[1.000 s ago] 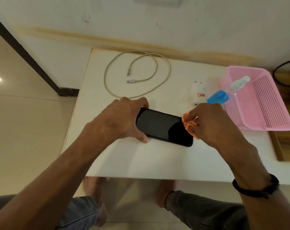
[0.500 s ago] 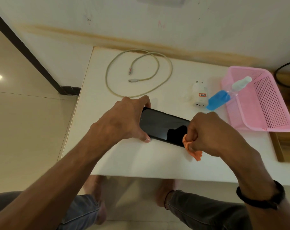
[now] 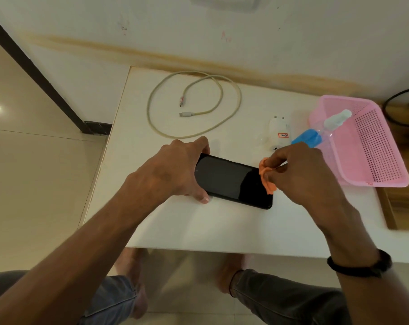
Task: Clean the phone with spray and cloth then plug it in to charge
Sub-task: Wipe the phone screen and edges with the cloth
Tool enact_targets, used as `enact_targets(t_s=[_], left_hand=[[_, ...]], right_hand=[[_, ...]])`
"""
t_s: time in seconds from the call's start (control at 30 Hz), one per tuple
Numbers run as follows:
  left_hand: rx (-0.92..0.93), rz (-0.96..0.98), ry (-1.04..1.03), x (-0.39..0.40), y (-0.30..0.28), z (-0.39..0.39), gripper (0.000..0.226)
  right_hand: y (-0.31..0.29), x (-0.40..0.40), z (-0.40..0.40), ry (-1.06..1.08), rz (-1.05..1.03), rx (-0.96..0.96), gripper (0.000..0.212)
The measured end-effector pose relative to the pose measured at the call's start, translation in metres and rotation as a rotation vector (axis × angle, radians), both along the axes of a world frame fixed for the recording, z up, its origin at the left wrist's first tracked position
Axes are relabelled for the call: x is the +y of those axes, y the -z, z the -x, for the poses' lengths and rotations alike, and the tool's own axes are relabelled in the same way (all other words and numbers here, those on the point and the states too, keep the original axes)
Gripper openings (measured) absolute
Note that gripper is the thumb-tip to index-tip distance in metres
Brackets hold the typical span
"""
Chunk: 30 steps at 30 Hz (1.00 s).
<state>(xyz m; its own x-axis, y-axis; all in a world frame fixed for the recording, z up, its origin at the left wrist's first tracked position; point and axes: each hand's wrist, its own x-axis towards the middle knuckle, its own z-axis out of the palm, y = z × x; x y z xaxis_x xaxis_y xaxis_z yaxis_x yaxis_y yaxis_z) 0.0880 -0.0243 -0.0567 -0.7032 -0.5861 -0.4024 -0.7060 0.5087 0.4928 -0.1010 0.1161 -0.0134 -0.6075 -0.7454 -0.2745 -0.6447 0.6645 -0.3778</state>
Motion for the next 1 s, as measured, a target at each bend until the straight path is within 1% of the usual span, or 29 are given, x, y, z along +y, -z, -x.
enact_targets(t_s=[0.1, 0.23, 0.3, 0.43, 0.6, 0.8, 0.83, 0.9, 0.97, 1.0], left_hand=[[0.004, -0.010, -0.017, 0.000, 0.000, -0.001, 0.083], [0.005, -0.014, -0.024, 0.000, 0.000, -0.001, 0.082], [0.006, -0.016, -0.029, 0.000, 0.001, -0.001, 0.081], [0.002, -0.025, -0.037, 0.000, 0.000, -0.001, 0.081], [-0.010, -0.052, -0.045, 0.000, -0.002, 0.001, 0.080], [0.007, -0.098, -0.067, 0.000, -0.002, 0.000, 0.079], [-0.002, -0.093, -0.065, 0.000, -0.002, 0.000, 0.080], [-0.012, -0.086, -0.058, -0.001, -0.002, 0.000, 0.081], [-0.023, -0.088, -0.048, -0.002, -0.002, 0.000, 0.084], [-0.035, -0.091, -0.040, -0.003, -0.002, 0.000, 0.088]], right_hand=[[-0.001, -0.009, -0.010, -0.047, -0.103, 0.026, 0.022], [-0.002, -0.023, -0.018, -0.037, -0.221, -0.048, 0.029], [-0.004, -0.024, -0.022, -0.124, -0.225, -0.006, 0.027], [-0.005, -0.021, -0.031, -0.285, -0.152, 0.031, 0.026], [0.001, -0.017, -0.043, -0.421, -0.140, -0.038, 0.025], [-0.001, -0.004, -0.038, -0.569, -0.270, -0.148, 0.031], [-0.003, -0.001, -0.032, -0.561, -0.287, -0.180, 0.030], [-0.009, 0.004, -0.016, -0.441, -0.235, -0.241, 0.024], [-0.010, 0.007, 0.004, -0.235, -0.110, -0.211, 0.017], [-0.008, 0.008, 0.011, -0.144, -0.074, -0.153, 0.015]])
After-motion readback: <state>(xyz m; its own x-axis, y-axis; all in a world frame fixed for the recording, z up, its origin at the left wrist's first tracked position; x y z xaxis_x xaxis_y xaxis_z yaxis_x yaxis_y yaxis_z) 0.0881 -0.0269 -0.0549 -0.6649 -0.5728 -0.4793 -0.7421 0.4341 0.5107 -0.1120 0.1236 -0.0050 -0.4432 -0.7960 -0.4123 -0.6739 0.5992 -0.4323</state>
